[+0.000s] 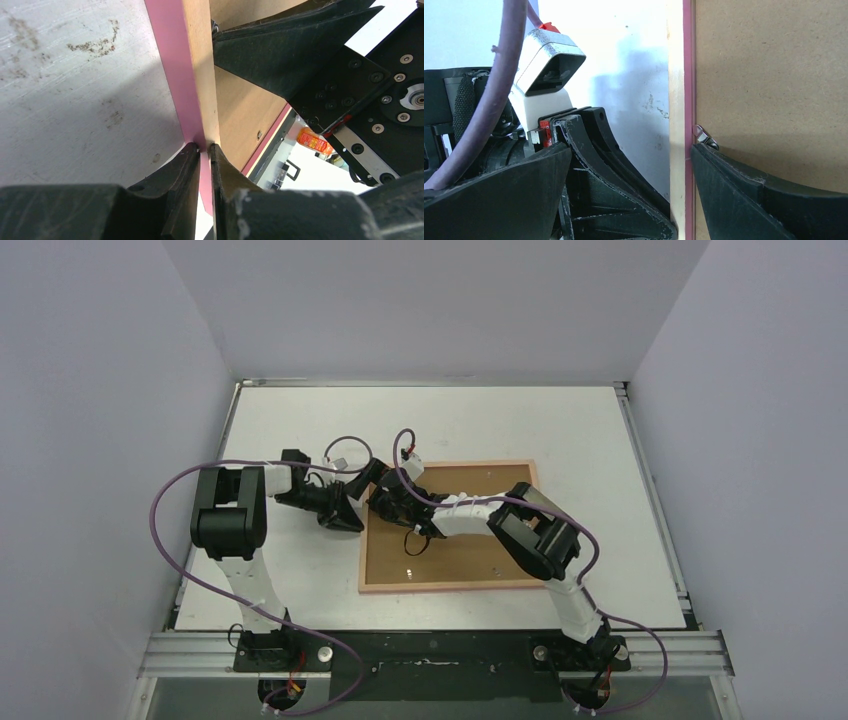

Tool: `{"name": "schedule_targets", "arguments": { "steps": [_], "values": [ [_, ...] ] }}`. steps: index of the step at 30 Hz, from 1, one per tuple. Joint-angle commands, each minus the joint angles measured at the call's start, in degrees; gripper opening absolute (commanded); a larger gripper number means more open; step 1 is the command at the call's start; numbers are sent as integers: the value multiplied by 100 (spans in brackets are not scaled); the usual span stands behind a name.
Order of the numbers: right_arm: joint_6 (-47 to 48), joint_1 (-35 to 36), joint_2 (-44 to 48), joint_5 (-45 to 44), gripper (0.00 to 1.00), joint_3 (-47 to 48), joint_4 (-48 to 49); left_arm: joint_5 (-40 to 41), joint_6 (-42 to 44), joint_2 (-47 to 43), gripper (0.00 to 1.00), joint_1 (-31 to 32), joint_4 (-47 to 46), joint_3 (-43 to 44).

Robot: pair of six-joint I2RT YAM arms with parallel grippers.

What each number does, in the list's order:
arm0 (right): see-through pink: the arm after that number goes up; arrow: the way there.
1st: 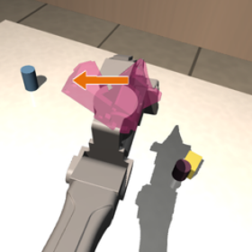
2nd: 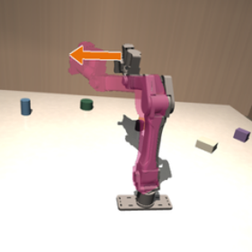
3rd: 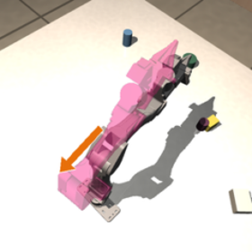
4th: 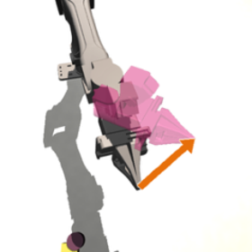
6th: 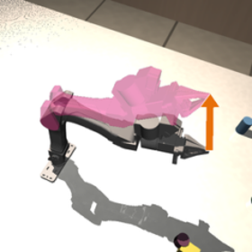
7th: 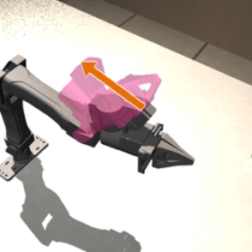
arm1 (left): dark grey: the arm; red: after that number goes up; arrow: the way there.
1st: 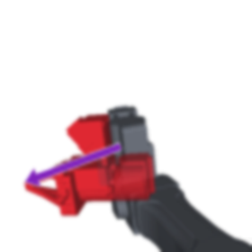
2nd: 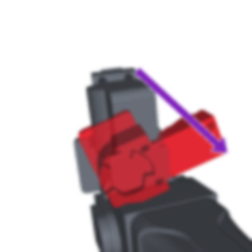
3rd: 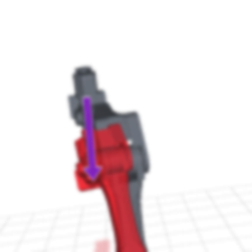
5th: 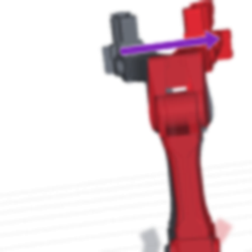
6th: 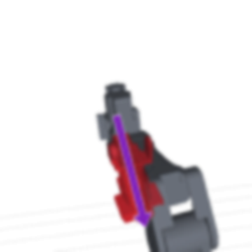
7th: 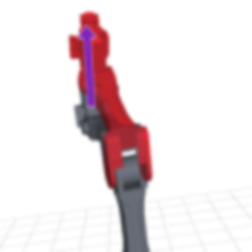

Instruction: Put the photo into the frame

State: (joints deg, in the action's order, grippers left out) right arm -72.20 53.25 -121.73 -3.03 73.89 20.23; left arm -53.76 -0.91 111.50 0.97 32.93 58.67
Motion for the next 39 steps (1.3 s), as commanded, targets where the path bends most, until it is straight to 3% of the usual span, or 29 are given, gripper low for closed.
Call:
{"name": "schedule_targets", "arguments": {
  "steps": [1,9,16,21,24,27,30,35,39],
  "values": [
    [-38,75,-263,-174,96,247,403,507,305,175,11,131,-190,47],
    [130,89,174,32,97,3,219,515,291,126,11,31,-145,109],
    [688,-88,1334,481,99,-735,-812,555,354,87,11,-67,22,262],
    [1942,-455,2129,1072,99,-1073,-1269,608,335,18,11,-245,82,350],
    [2873,-782,2294,2252,100,-1079,-1846,620,309,-17,11,-245,83,351],
    [3787,-845,2426,2405,99,-984,-2956,655,302,-17,11,-241,82,362],
    [4213,-772,2663,2386,100,-1165,-3286,665,297,-1,11,-246,91,367],
    [4394,-793,2719,2369,99,-1350,-2337,616,220,41,11,-239,71,415],
    [4746,-1080,1972,3461,99,-711,-1299,559,196,-27,11,-241,139,487]
  ]
}}
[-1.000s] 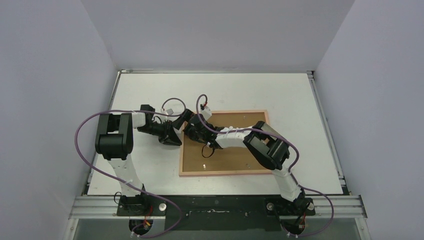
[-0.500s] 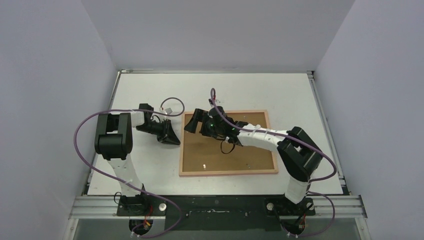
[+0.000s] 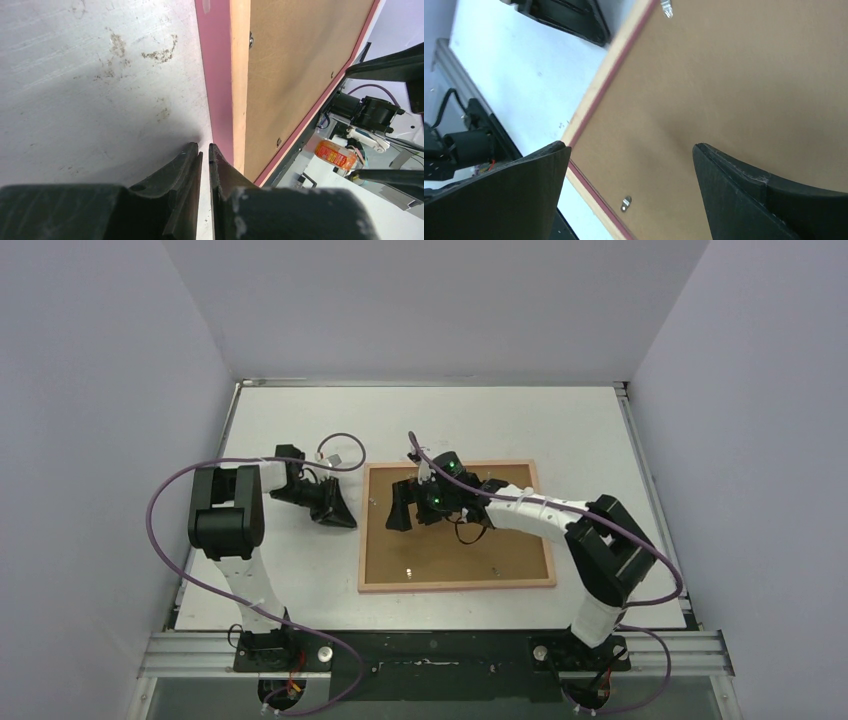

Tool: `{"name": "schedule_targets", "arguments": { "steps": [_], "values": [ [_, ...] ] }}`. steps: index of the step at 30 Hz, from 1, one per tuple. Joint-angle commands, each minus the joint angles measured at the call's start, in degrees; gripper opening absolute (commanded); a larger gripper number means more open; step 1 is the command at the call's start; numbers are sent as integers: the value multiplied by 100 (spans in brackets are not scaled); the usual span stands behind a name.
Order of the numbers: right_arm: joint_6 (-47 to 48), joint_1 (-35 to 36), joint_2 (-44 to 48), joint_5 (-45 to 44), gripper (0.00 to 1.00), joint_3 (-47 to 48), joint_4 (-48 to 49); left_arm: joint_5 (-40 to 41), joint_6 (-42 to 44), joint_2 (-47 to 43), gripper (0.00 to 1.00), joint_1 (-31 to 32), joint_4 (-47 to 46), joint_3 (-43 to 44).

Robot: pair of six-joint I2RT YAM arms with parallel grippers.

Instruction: Put the photo into the frame

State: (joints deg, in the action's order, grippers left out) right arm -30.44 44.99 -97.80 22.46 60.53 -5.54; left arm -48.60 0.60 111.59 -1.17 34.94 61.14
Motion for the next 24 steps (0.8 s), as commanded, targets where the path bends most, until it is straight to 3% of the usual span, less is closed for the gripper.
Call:
{"name": "schedule_targets", "arguments": {
  "steps": [1,5,10,14,24],
  "values": [
    [713,-288,-671,1154,99,882,1370,-2,27,-67,11,-24,-48,243],
    [1246,-406,-1726,1953,100,1885,1413,-267,-219,-110,13,0,-58,267],
    [1486,-423,-2605,2212,100,3013,941,-453,-318,-150,21,72,-66,252],
    [1424,-423,-2878,2235,100,3219,933,-404,-313,-171,25,73,-158,189],
    [1376,-276,-3074,2204,100,3183,944,149,-255,112,21,357,-244,186]
  ]
}}
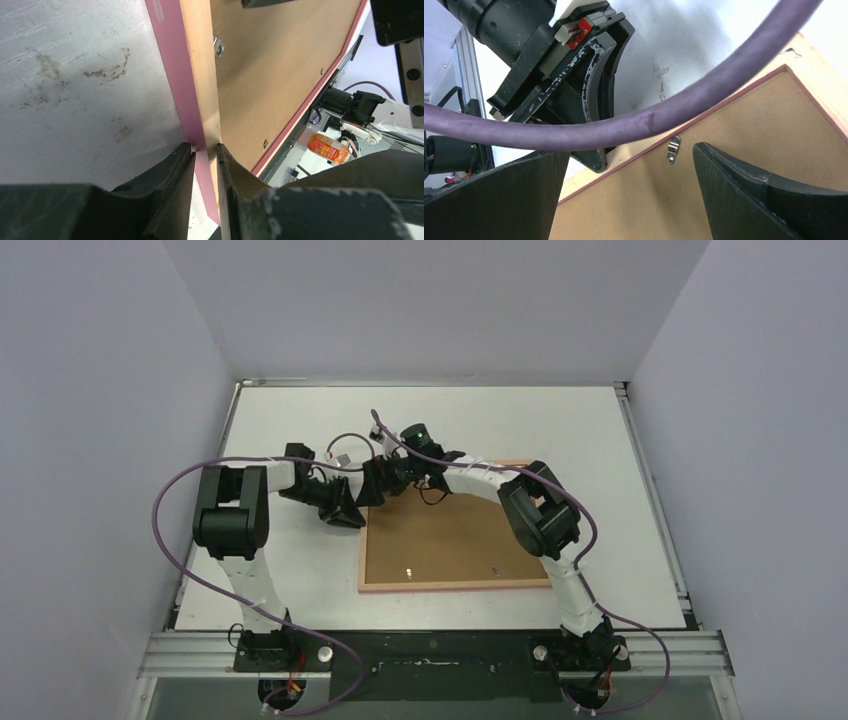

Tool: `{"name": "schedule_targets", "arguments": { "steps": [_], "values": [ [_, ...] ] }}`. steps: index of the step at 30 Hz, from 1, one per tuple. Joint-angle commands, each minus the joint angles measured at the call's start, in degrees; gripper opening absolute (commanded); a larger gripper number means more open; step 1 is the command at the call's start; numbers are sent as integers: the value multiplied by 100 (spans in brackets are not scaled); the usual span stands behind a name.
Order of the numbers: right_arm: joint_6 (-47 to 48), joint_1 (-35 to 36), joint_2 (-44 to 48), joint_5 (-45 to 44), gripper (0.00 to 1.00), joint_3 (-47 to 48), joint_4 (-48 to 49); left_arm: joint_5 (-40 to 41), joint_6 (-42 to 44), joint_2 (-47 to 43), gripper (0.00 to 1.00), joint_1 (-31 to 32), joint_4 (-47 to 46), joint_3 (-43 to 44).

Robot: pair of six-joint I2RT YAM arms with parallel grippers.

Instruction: Put the photo into the frame

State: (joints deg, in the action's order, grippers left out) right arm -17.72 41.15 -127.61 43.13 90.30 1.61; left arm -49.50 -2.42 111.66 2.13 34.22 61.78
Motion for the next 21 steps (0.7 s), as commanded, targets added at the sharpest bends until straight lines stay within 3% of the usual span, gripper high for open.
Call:
{"name": "schedule_targets", "arguments": {
  "steps": [1,21],
  "values": [
    [83,127,-116,120,100,210,239,265,51,118,21,32,-170,116],
    [-261,294,-43,83,98,-210,560,414,128,108,16,33,-166,114]
  ]
}}
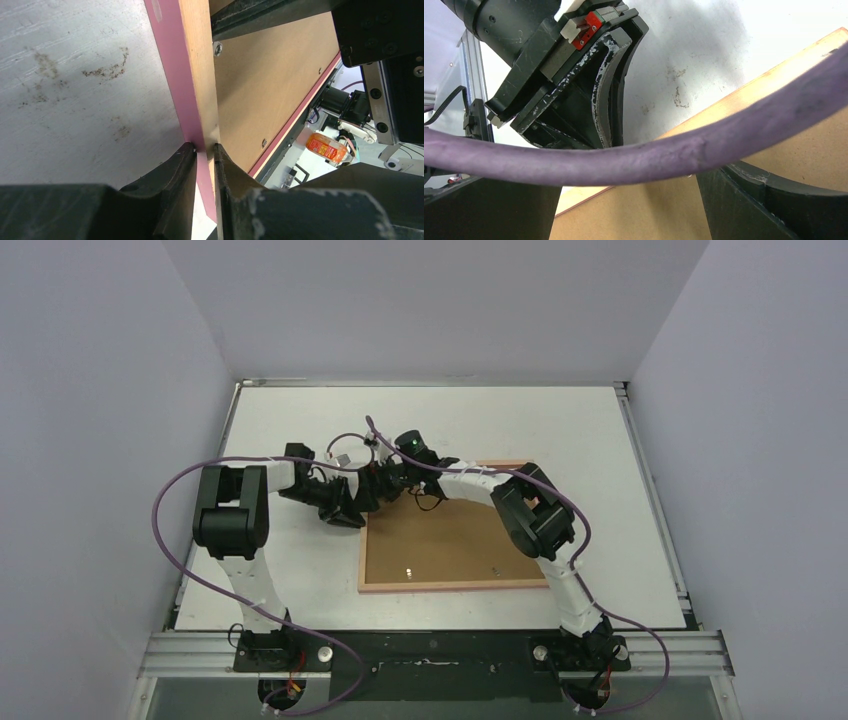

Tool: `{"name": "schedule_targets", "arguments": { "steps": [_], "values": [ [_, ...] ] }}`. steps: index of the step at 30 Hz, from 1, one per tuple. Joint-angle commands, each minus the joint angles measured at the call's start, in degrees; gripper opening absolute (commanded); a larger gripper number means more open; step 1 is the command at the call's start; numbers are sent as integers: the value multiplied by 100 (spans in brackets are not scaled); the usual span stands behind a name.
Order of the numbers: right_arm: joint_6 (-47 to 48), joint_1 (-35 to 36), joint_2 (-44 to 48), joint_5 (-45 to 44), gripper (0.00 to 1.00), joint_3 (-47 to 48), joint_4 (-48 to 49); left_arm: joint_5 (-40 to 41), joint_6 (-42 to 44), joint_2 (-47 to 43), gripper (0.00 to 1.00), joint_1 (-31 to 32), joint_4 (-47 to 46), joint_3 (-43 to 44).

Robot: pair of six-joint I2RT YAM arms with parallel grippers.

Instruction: Put the photo into the frame

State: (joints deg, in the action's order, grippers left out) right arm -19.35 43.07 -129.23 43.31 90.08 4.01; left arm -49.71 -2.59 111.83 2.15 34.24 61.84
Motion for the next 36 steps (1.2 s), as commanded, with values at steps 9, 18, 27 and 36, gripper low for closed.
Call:
{"name": "schedule_targets", "arguments": {
  "steps": [9,18,27,36],
  "values": [
    [-284,174,148,100,98,-284,421,461,147,75,16,31,-193,91],
    [-634,167,325,223,97,-422,721,468,151,55,16,26,-206,96],
    [-1075,282,357,-10,97,-548,875,458,153,50,16,22,-223,100],
    [-953,-12,774,-820,98,-780,943,471,179,23,16,6,-209,78]
  ]
}}
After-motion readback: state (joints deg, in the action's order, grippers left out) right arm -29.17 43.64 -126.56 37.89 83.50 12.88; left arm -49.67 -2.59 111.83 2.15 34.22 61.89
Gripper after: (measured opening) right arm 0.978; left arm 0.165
